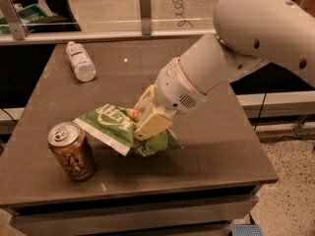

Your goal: Move green jalapeno chip bag near orange can

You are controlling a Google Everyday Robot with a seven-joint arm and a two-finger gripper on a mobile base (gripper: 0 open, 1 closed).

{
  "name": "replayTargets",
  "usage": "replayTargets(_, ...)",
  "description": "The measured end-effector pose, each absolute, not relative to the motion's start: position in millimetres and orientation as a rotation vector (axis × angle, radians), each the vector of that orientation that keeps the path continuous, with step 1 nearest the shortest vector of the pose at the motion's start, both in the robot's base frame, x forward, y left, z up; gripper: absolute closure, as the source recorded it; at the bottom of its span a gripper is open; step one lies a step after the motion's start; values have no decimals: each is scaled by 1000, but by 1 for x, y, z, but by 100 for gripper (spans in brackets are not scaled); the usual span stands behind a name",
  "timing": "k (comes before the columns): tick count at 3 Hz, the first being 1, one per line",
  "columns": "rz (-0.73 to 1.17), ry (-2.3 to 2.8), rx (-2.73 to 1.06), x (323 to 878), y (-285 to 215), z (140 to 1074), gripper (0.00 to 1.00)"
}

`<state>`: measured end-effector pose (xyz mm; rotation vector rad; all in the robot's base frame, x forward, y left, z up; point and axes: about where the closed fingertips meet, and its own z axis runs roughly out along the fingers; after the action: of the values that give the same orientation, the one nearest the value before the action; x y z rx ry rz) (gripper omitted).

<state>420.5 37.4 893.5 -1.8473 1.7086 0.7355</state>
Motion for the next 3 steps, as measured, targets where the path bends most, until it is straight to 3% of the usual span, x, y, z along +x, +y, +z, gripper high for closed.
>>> replayTargets(2, 780, 1726, -1803, 414, 40, 875, 100)
replayTargets(3, 803, 1741, -1781, 409, 39, 867, 82)
